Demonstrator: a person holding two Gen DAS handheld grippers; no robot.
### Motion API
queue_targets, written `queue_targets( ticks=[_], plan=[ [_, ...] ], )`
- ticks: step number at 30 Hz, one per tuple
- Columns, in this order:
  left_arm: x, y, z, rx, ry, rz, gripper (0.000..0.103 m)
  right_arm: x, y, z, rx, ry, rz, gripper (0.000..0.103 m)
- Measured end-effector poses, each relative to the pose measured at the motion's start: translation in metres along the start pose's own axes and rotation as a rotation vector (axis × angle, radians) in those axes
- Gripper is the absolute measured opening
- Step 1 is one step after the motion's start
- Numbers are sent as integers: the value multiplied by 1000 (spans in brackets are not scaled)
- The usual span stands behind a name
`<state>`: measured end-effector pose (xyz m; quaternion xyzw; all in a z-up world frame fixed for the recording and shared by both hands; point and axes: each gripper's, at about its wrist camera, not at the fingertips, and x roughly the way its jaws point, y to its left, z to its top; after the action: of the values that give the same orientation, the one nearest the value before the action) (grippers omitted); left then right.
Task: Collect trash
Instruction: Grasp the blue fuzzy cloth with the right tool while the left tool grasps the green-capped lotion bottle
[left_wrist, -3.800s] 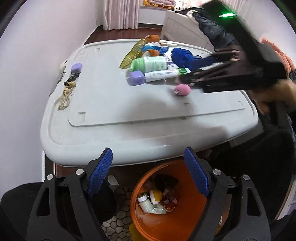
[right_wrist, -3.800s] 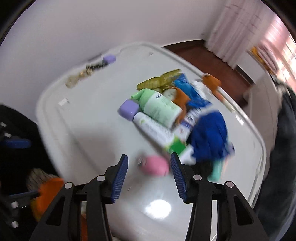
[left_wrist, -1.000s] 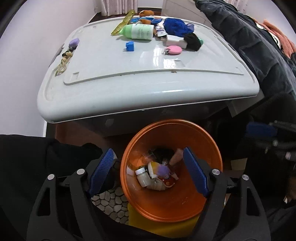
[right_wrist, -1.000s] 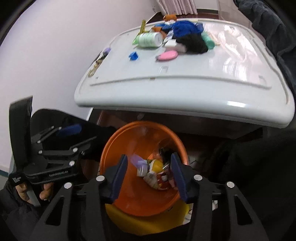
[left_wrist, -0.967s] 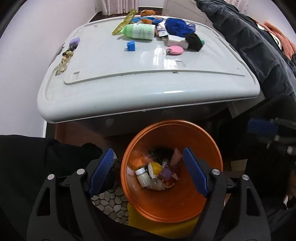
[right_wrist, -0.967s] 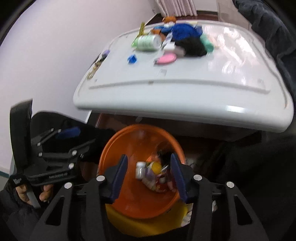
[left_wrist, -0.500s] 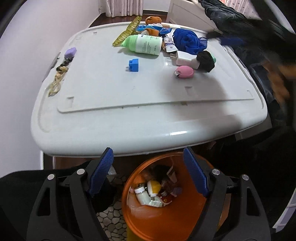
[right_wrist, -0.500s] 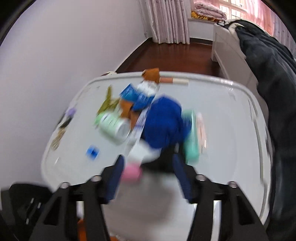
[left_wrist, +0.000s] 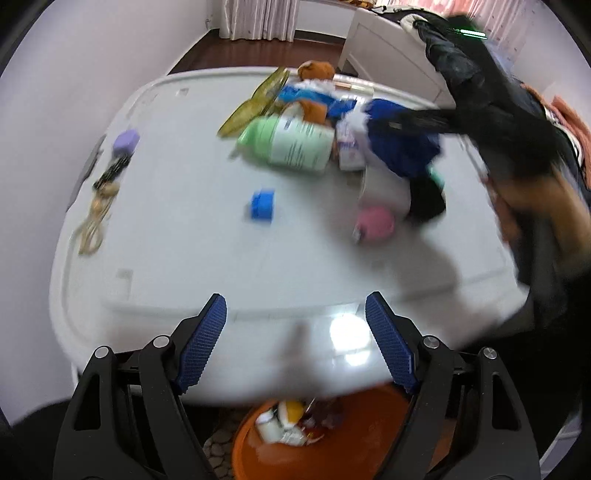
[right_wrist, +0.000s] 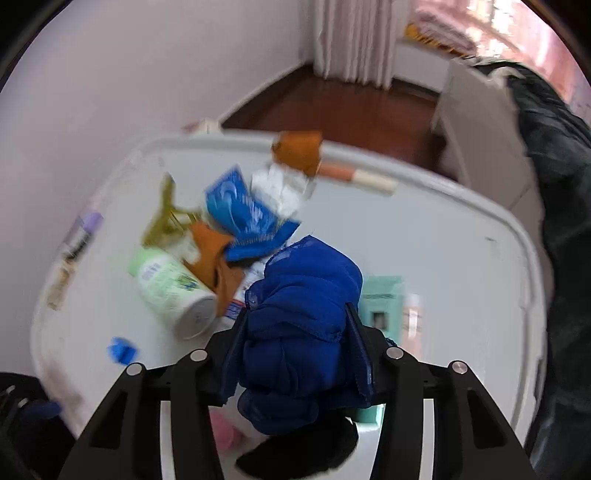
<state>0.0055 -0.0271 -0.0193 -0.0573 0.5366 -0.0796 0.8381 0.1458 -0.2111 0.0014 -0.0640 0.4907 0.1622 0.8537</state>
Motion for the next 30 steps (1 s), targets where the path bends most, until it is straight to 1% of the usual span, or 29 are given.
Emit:
queue_targets(
  ticks=[2,3,5,8,10,12,13,15,16,19,20,21,22,24,26,28,29,30],
  plan=[
    [6,-3,22,-29,-11,-9,76,-31,-8,-7,56,-62,27,49],
    [8,-3,32,-54,-11,-18,76,-51,-15,-14,95,-109,32,50],
    [18,0,57,-146,-12,-50,76,-76,-25,-27,153,-169,46,50],
    [35,3,90,-271,-24,-48,76,-94,-37,-48,217,-223,84,51],
    [45,1,105,-311,-30,-11,76,-98,-40,-57,214,-235,82,51],
    [55,4,115,-376,-24,10,76,-98,-41,-58,203,-232,73,52],
    [64,8,120,-430,-5,10,76,-97,-43,-59,201,-228,82,52],
    [77,17,125,-502,26,11,76,-94,-46,-59,204,-222,99,52],
    [86,23,127,-546,43,31,76,-93,-47,-60,206,-218,105,52],
    [107,33,133,-596,72,29,76,-88,-49,-61,220,-199,136,52],
    [108,31,137,-569,52,72,70,-87,-50,-61,224,-195,143,52],
    [110,29,140,-541,53,92,64,-86,-50,-61,229,-191,151,52],
    [110,25,142,-506,39,112,61,-85,-50,-61,234,-187,160,52],
    [109,25,141,-464,6,107,58,-85,-48,-60,234,-186,167,52],
    [107,25,138,-416,-11,99,56,-85,-46,-61,231,-182,168,52],
    [99,22,134,-328,-20,138,55,-85,-44,-62,227,-178,168,52],
    [88,20,131,-268,-48,155,55,-84,-44,-63,225,-176,167,52],
    [73,18,126,-215,-83,154,54,-84,-43,-64,223,-174,163,52]
  ],
)
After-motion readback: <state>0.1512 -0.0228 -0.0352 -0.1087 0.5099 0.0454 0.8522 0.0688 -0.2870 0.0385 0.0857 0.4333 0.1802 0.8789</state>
